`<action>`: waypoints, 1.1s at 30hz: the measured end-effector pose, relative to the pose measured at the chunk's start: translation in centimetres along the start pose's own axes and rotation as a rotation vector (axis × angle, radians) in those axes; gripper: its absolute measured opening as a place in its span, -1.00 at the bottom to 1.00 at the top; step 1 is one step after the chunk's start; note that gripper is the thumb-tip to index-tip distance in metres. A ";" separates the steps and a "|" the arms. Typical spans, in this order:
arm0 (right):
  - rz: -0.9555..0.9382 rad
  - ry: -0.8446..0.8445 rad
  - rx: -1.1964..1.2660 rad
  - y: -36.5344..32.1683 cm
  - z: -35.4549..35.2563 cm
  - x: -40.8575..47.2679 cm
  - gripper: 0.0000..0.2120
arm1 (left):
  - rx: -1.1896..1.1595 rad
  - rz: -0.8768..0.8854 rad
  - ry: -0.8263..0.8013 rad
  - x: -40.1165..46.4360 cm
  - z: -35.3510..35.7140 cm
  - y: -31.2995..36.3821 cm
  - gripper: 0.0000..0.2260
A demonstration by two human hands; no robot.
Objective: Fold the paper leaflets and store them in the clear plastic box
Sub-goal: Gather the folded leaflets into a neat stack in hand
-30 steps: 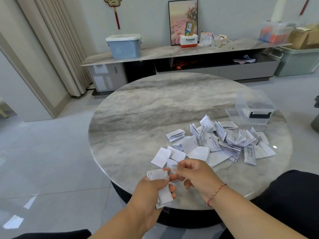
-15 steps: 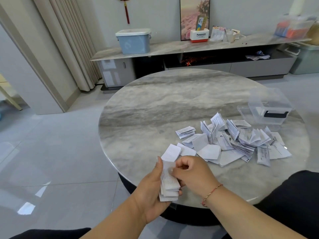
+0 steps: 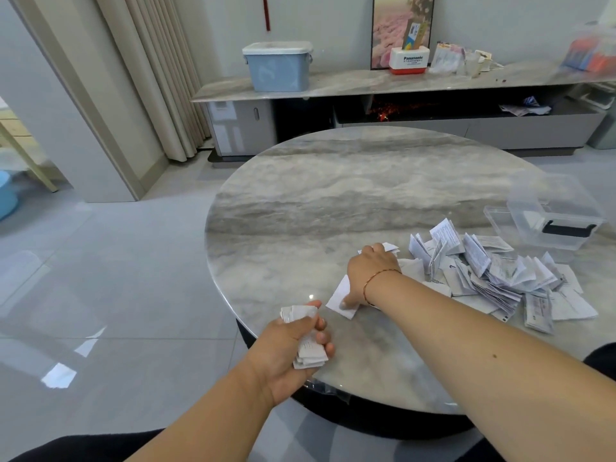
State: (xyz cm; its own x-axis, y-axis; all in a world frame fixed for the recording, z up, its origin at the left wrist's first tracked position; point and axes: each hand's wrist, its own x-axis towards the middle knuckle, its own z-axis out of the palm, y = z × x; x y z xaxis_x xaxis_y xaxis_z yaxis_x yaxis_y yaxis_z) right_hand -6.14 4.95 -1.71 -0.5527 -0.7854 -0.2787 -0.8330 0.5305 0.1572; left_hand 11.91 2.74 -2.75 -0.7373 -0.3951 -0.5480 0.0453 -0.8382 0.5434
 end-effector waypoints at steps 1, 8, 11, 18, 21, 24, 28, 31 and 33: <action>-0.020 0.033 0.002 -0.3 0.3 0.3 -0.55 | -0.004 -0.002 0.003 0.1 -0.2 0.2 -0.69; -0.314 0.041 0.909 2.3 -4.0 -3.3 -0.80 | -0.022 -0.038 -0.005 0.6 -1.2 0.8 -0.48; -0.500 -0.116 0.971 0.4 -4.0 -5.7 -0.89 | 0.059 -0.026 -0.087 0.6 -0.8 0.5 -0.48; -0.393 0.026 0.912 -1.4 -1.9 -6.0 -0.88 | -0.024 -0.030 -0.252 0.2 0.9 0.4 -0.49; -0.377 0.045 1.013 0.2 -2.4 -5.2 -0.95 | -0.047 0.001 -0.306 0.1 0.5 0.2 -0.69; -0.156 0.222 0.604 3.6 -2.5 -2.8 -0.81 | -0.017 0.049 -0.248 0.5 0.0 0.3 -0.46; -0.077 0.073 -0.086 3.5 -0.6 -1.3 -0.57 | 0.029 0.095 -0.167 1.0 -0.6 0.3 -0.37; -0.101 0.036 -0.120 2.5 0.1 -0.5 -0.58 | 0.010 0.110 -0.150 1.1 -0.5 0.3 -0.37; -0.098 0.028 -0.057 2.1 0.0 -0.2 -0.73 | 0.007 0.109 -0.137 1.1 -0.5 0.4 -0.39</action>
State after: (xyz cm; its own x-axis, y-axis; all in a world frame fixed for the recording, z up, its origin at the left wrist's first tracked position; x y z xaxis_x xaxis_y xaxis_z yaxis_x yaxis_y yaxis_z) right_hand -7.80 6.26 -1.33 -0.4683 -0.8416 -0.2692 -0.8827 0.4323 0.1841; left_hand 11.45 1.73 -3.47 -0.8132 -0.4279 -0.3944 0.1252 -0.7906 0.5995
